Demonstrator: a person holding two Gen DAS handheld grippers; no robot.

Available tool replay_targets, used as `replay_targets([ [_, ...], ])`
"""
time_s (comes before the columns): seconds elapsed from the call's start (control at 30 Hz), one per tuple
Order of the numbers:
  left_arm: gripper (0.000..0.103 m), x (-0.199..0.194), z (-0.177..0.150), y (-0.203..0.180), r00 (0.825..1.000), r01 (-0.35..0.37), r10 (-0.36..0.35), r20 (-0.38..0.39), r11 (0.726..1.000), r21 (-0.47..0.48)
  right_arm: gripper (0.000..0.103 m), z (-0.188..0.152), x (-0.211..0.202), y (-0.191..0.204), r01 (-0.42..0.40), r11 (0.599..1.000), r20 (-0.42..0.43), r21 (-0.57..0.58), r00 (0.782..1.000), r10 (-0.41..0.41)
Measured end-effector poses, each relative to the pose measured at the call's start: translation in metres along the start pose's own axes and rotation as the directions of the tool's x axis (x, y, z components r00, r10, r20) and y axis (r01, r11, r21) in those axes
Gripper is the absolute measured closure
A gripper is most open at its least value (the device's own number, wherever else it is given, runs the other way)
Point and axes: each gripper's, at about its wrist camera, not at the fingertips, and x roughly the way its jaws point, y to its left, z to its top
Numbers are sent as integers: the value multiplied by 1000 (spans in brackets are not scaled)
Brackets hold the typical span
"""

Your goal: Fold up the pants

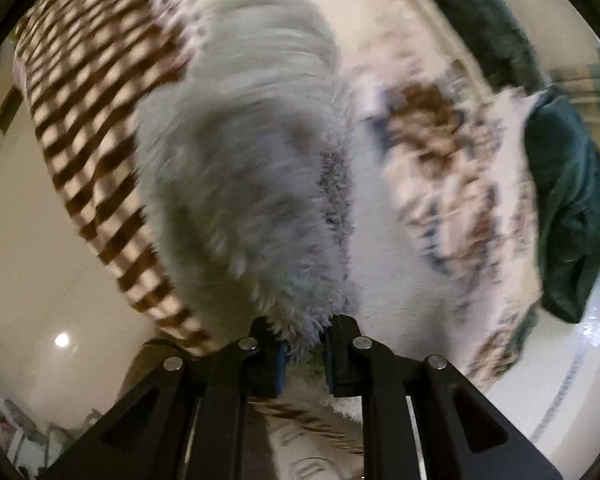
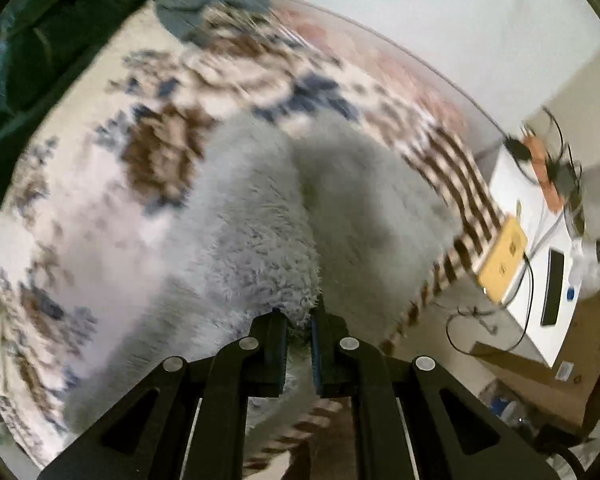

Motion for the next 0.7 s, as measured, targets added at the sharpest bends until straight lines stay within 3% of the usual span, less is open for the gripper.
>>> replay_targets([
  [0.07, 87, 26, -2, 12, 999, -42, 42, -12, 999, 21, 91, -13, 28, -10, 4, 1000, -70, -14, 998, -5],
  [0.1, 87, 34, -2, 16, 999, -52, 52, -2, 998, 26, 82, -20, 43, -15, -12, 999, -116, -34, 993, 8],
  [0.2, 81, 34, -4, 10, 998, -59, 57, 41, 997, 46, 33, -31, 53, -18, -38, 996, -154, -86, 988, 25],
  [0.27, 68, 18, -11, 3, 989, -88, 77, 127, 993, 79, 30, -38, 39, -21, -42, 988, -118, -149, 993, 24],
  [0.33, 39, 7, -17, -3, 977, -133, 111, 184, 985, 110, 30, -38, 21, -16, -15, 978, -64, -209, 998, 2],
  [0.43, 37, -10, -27, -14, 955, -208, 169, 245, 967, 146, 30, -28, -8, 6, 8, 942, 38, -336, 999, 6],
  [0.5, 37, -22, -33, -18, 934, -270, 209, 289, 945, 187, 29, -19, -11, 38, 39, 892, 100, -450, 995, 7],
  [0.63, 34, -30, -50, -43, 895, -351, 243, 375, 902, 253, 27, -2, 19, 105, 73, 789, 129, -610, 992, 9],
  [0.7, 34, -30, -60, -54, 886, -367, 243, 395, 888, 278, 27, 4, 38, 127, 120, 751, 147, -649, 989, -31],
])
